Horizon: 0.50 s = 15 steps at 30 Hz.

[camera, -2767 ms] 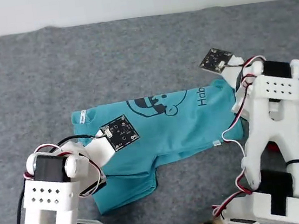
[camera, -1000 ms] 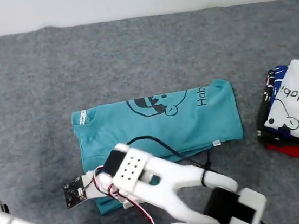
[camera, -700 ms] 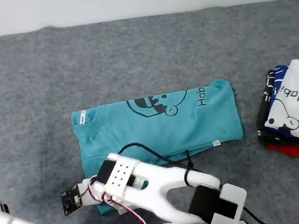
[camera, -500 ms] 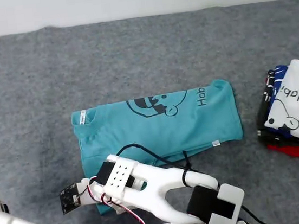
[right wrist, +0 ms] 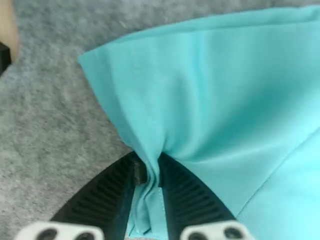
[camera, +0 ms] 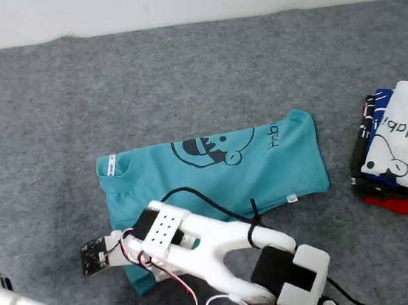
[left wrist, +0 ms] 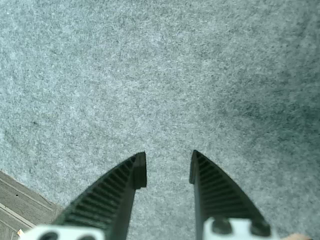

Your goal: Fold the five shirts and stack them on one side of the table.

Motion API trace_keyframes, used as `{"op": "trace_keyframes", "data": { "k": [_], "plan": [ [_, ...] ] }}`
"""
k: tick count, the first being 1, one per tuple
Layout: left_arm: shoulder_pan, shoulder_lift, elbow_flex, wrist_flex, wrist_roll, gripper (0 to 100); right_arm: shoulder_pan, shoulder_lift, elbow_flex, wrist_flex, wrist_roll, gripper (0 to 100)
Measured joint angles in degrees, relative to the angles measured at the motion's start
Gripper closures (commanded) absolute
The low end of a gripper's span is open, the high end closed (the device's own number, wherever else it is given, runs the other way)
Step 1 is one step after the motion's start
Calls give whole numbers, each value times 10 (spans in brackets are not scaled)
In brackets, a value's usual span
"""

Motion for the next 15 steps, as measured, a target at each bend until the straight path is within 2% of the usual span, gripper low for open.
{"op": "trace_keyframes", "data": {
  "k": [8,15],
  "plan": [
    [0,0,0,0,0,852,61,13,-129,89,1,988],
    [0,0,25,-2,0,852,113,13,-207,99,40,988]
  ]
}}
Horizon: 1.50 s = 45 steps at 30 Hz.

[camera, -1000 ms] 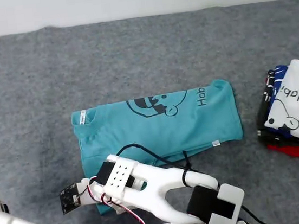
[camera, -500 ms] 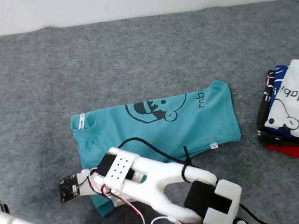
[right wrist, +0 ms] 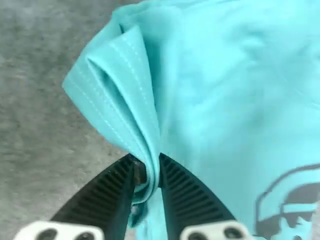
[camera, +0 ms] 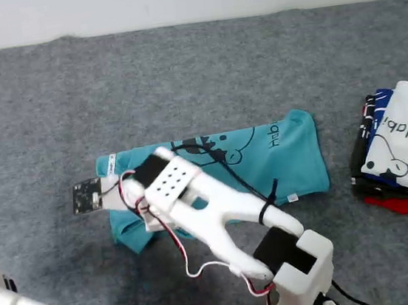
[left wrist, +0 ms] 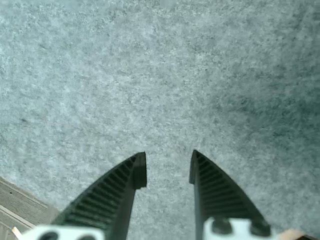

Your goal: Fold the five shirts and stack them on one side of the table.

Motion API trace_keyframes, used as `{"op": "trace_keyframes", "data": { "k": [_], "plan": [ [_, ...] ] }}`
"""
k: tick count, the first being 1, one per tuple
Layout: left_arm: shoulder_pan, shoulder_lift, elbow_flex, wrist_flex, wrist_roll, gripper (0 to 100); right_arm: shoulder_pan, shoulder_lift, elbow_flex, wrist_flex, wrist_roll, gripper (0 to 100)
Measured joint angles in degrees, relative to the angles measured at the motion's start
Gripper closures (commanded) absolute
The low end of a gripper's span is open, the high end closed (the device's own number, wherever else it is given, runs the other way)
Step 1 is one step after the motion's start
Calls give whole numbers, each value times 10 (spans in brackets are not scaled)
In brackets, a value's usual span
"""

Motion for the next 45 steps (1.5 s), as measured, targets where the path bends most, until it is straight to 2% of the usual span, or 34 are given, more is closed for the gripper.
{"op": "trace_keyframes", "data": {
  "k": [9,17,25,38,41,45],
  "plan": [
    [0,0,5,0,0,852,61,1,-4,-48,2,981],
    [0,0,5,0,0,852,84,54,-5,-58,-11,823],
    [0,0,5,0,0,852,148,138,-117,-54,-62,815],
    [0,0,-13,18,0,852,177,155,-287,149,-103,897],
    [0,0,-40,55,1,852,206,155,-308,202,-109,898],
    [0,0,-66,99,29,852,274,155,-338,223,-129,898]
  ]
}}
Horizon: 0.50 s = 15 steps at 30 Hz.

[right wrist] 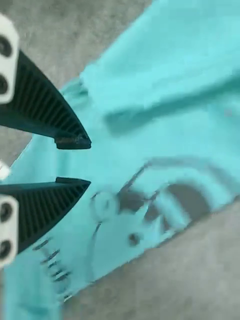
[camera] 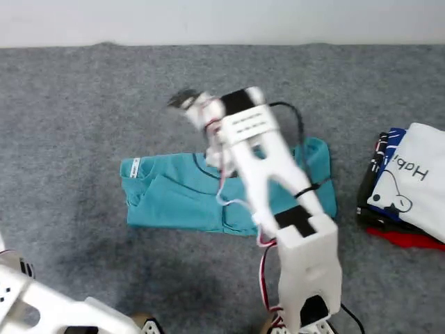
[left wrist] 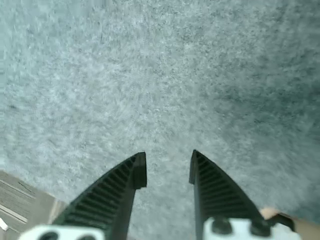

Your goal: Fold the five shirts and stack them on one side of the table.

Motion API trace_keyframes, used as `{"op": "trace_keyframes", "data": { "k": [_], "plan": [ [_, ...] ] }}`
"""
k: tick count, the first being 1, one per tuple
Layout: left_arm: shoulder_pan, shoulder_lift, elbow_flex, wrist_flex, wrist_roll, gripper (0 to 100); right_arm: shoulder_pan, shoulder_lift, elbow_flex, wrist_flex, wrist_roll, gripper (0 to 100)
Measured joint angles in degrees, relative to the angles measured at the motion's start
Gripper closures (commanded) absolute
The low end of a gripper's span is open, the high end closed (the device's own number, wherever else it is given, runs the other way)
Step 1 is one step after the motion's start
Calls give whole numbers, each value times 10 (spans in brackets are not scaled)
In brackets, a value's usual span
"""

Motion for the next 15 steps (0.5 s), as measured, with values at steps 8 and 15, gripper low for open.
{"op": "trace_keyframes", "data": {
  "k": [8,15],
  "plan": [
    [29,0,-101,76,63,852,150,2,-15,8,-7,894],
    [126,0,-178,140,121,852,232,10,-16,24,-9,790]
  ]
}}
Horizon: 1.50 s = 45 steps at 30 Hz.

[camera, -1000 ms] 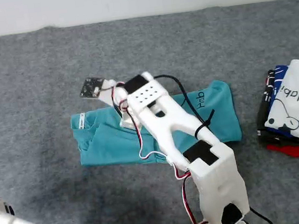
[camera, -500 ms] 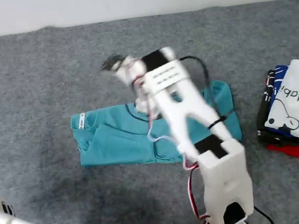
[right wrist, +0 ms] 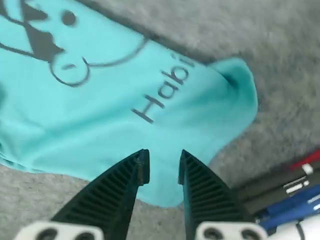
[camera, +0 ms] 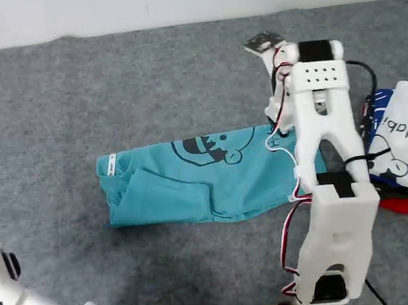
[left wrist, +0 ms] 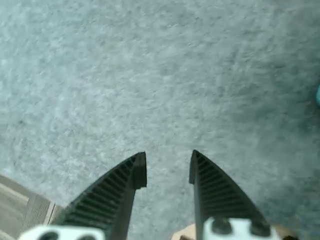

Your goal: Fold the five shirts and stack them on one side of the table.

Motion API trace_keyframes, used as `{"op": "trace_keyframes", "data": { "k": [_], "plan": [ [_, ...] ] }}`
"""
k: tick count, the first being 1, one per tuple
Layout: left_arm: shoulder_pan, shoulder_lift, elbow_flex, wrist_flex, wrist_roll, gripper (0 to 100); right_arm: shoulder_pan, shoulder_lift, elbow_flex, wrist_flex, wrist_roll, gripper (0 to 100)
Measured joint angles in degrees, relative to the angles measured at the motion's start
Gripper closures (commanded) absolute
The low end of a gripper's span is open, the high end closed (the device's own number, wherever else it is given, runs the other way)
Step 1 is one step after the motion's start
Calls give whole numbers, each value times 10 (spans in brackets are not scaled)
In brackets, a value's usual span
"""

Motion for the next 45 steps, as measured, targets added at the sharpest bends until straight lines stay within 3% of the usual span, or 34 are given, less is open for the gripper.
{"op": "trace_keyframes", "data": {
  "k": [5,14,30,33,38,45],
  "plan": [
    [55,0,-4,2,24,852,17,1,0,8,-73,708],
    [185,0,-4,3,69,852,36,57,-1,9,-146,701],
    [197,0,0,4,86,852,4,198,-2,-35,-172,704],
    [197,0,0,4,86,852,4,209,-11,-36,-172,765],
    [197,0,0,4,86,852,7,212,-26,-36,-172,997],
    [197,0,0,4,86,852,10,205,-27,-44,-165,988]
  ]
}}
